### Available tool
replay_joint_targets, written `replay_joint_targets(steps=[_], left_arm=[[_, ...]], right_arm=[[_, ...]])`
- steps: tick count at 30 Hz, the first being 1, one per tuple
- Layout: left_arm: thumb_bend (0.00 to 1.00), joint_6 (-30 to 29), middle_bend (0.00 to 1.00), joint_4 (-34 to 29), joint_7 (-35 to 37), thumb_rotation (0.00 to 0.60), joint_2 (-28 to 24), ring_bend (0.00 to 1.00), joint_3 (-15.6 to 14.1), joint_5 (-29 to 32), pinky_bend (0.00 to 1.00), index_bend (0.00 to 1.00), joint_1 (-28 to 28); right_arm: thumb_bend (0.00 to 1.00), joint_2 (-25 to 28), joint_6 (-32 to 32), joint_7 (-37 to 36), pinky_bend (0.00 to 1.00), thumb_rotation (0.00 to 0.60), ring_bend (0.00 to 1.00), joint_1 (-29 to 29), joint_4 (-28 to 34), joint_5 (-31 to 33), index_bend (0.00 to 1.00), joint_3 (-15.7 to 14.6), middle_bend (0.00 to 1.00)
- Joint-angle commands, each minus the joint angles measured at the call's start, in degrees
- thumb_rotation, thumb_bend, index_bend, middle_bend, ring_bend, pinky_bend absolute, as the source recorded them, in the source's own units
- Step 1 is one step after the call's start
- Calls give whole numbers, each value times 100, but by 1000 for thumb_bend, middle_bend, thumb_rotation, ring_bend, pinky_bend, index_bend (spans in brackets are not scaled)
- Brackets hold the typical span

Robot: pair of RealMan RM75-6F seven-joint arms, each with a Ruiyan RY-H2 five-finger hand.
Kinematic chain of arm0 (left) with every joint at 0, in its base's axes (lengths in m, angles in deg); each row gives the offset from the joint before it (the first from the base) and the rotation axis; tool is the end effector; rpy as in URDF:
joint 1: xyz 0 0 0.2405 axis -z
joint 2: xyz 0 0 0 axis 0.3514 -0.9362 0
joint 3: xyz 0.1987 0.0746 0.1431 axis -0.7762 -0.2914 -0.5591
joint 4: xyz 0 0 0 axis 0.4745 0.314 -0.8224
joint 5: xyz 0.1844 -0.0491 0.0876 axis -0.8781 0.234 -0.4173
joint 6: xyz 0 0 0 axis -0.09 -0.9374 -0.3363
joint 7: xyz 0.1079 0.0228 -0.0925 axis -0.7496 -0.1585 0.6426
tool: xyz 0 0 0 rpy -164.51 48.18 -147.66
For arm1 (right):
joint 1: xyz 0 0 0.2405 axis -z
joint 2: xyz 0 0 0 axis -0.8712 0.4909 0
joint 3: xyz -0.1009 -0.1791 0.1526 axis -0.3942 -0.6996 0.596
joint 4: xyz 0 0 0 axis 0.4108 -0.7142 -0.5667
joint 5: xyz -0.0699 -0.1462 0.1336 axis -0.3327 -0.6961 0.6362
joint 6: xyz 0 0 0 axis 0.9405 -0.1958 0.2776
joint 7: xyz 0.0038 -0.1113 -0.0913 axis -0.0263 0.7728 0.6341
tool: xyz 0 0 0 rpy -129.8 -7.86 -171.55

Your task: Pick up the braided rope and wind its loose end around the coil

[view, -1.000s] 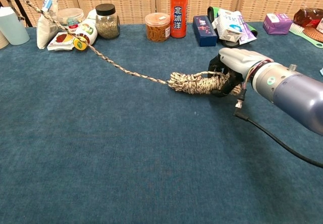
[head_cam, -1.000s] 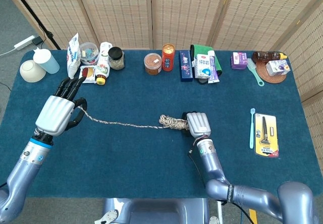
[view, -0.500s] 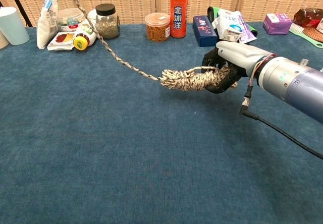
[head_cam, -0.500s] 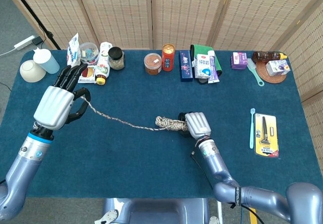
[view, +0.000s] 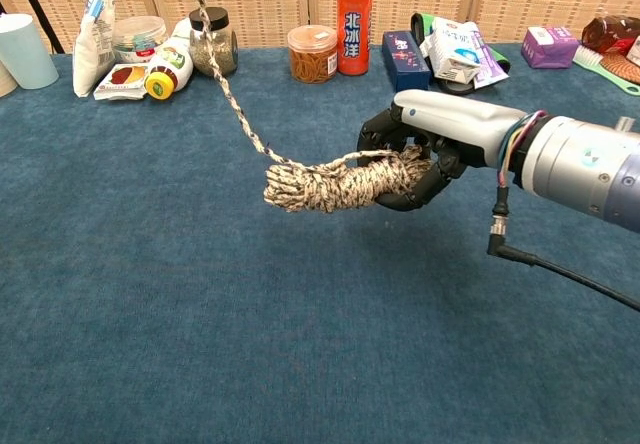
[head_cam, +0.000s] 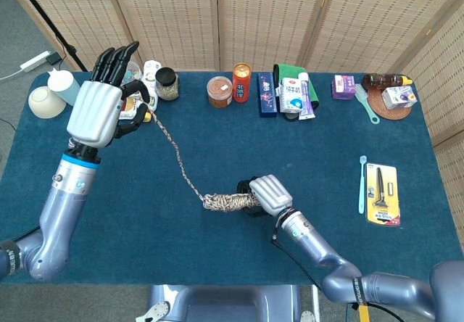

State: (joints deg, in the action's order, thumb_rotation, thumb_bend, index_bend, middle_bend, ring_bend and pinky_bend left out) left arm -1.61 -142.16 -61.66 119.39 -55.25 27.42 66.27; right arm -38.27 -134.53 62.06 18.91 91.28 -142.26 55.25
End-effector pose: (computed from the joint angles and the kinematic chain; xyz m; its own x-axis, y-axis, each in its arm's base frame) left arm -0.0410 0.3655 0.1827 0.2195 -0.2294 0.9482 0.8698 -0.3942 -0.2967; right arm -0.1132 -0.3156 -0.0410 0.2284 -0.4097 0.8832 -0.8918 -0.4520 0.0210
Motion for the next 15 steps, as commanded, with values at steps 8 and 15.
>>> replay_joint_targets(steps=[8, 15], left_arm=[[426, 119, 0, 1592, -1173, 600, 1109, 0, -29, 699, 0, 611, 1029], [424, 275, 0, 2904, -900, 600, 1949, 0, -289, 624, 0, 611, 1295]], right_arm=[[652, 484, -19, -1240, 615, 600, 469, -36, 261, -1037, 753, -325, 575], [652, 833, -129, -2380, 615, 600, 470, -7, 744, -1295, 757, -386, 580]])
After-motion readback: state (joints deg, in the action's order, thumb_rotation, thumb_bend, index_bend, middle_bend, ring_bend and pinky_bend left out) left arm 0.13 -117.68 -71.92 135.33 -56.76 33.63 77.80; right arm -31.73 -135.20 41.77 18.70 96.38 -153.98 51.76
